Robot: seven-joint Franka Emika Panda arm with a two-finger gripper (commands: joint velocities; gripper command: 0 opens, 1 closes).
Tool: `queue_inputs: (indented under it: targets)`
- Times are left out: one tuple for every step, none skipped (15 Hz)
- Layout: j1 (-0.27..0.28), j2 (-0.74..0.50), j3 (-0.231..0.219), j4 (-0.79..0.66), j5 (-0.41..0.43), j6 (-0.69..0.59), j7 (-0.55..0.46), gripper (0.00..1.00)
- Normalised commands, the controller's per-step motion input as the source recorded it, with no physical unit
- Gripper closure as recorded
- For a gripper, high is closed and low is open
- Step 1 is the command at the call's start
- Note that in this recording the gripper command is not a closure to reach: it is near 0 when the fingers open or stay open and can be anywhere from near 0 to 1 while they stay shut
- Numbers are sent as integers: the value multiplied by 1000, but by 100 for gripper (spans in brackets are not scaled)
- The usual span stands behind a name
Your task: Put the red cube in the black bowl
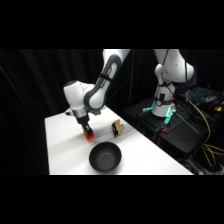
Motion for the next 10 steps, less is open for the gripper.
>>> queue_inputs:
  targets:
    - [199,-452,-139,-120,-152,-386,332,100]
    - [191,-505,-122,-211,-147,-353,296,100]
    - [175,-512,-100,-236,-134,-311,258,100]
    - [175,-521,-85,-271,-129,-268,256,100]
    - [180,-488,-82,-269,-134,-233,277,100]
    - [182,-464,-62,-283,-134,-192,264,100]
    - [192,-443,-46,-293,-121,-171,291,100]
    - [197,-421,-27,-305,-92,-144,323,100]
    - [209,-398,0,-302,-61,-149,353,100]
    - [207,-368,22,-299,-52,-119,336,100]
